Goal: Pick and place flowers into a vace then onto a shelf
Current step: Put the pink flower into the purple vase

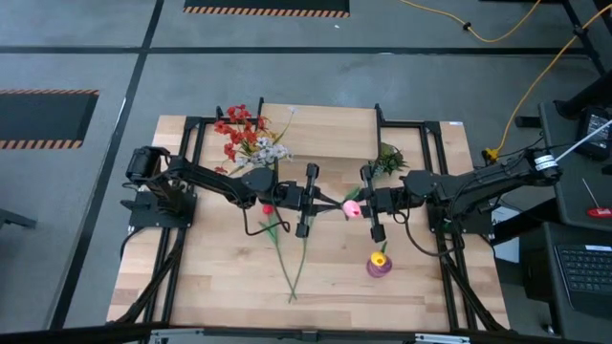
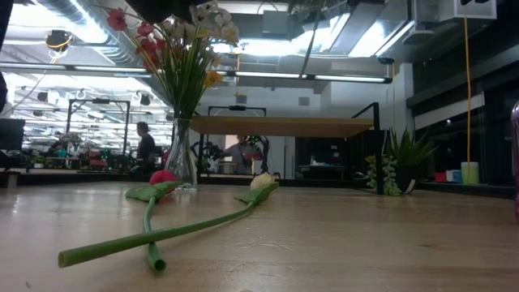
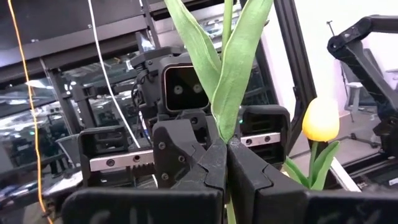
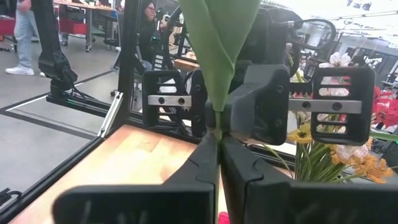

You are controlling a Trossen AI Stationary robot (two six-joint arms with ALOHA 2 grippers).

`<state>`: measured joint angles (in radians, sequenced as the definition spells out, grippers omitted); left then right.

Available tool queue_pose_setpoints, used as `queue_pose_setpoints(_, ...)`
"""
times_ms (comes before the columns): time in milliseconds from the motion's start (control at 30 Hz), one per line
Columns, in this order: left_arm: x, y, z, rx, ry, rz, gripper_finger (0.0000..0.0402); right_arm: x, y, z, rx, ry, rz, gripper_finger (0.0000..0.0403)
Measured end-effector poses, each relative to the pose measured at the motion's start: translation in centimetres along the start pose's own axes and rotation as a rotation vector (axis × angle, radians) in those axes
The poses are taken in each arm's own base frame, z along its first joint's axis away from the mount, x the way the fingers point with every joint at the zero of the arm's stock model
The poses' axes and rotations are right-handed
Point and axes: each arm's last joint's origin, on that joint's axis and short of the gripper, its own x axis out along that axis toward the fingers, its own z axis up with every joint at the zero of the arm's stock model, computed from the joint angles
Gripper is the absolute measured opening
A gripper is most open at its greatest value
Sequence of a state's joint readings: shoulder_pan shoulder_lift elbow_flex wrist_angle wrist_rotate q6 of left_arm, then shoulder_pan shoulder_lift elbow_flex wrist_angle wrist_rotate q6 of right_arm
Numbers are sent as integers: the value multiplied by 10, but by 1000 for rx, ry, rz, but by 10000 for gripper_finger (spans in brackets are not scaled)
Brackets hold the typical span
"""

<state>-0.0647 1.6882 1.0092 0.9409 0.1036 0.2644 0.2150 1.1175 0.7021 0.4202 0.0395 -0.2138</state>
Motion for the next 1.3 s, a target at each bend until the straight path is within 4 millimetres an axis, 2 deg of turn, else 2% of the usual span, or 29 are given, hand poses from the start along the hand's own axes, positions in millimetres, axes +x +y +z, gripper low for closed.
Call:
queue_pose_setpoints(133, 0, -4, 2, -44, -4, -26, 6, 0, 0, 0, 0, -1, 5, 4)
queue_pose_setpoints(300, -2, -7, 5, -53, 41, -23, 44, -3, 0, 2, 3, 0, 11, 2)
queue_pose_setpoints(500, -4, -16, 6, -86, 136, 1, 95, -22, -4, 15, 12, -16, 1, 2)
queue_pose_setpoints(667, -8, -29, 15, -94, 168, -44, 114, -44, -7, 23, 29, 10, -12, 1)
queue_pose_setpoints(900, -14, -44, 18, -82, 286, -44, 103, -79, -11, 29, 96, 61, -47, 0)
queue_pose_setpoints(1133, -20, -55, 13, -42, 441, 142, 72, -99, -9, 25, 143, 172, -20, 0)
queue_pose_setpoints(1300, -21, -62, 15, -34, 458, 150, 53, -110, -6, 42, 176, 221, 31, 0)
